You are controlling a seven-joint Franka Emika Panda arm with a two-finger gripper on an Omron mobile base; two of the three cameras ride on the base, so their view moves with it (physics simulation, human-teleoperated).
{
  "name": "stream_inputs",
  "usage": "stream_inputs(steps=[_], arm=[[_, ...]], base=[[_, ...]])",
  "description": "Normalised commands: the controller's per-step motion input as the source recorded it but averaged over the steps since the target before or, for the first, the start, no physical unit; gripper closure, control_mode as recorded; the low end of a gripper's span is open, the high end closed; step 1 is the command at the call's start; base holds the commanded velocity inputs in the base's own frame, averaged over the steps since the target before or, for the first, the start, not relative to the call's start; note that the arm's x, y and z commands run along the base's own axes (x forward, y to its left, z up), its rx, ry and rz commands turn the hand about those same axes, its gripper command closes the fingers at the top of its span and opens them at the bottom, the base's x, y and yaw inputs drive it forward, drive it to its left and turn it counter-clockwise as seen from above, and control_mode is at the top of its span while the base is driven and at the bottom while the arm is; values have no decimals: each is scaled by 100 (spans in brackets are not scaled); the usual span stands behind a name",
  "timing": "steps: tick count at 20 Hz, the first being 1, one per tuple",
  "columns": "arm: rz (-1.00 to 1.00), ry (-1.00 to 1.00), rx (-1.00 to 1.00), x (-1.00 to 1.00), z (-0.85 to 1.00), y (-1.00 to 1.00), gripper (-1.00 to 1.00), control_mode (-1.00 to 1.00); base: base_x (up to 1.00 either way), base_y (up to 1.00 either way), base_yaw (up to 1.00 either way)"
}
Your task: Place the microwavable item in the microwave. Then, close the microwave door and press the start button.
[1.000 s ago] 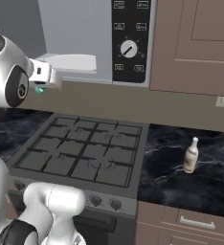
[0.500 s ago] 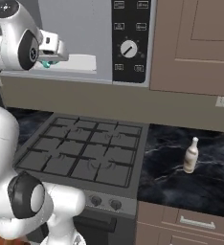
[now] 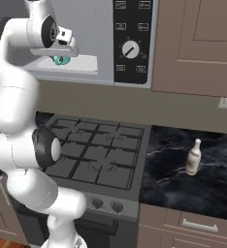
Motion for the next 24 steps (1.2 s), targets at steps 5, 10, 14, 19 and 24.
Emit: stream_inputs(steps=[5, 10, 14, 19, 24], arm=[[0, 7, -5, 48, -38, 8, 100, -100], [0, 0, -6, 5, -35, 3, 100, -100], [0, 0, -4, 10, -30, 4, 100, -100], [4, -10, 0, 14, -30, 0, -100, -100], [8, -26, 0, 1, -4, 0, -100, -100]], base=[[0, 0, 0], [0, 0, 0], [0, 0, 0], [0, 0, 0], [0, 0, 0]])
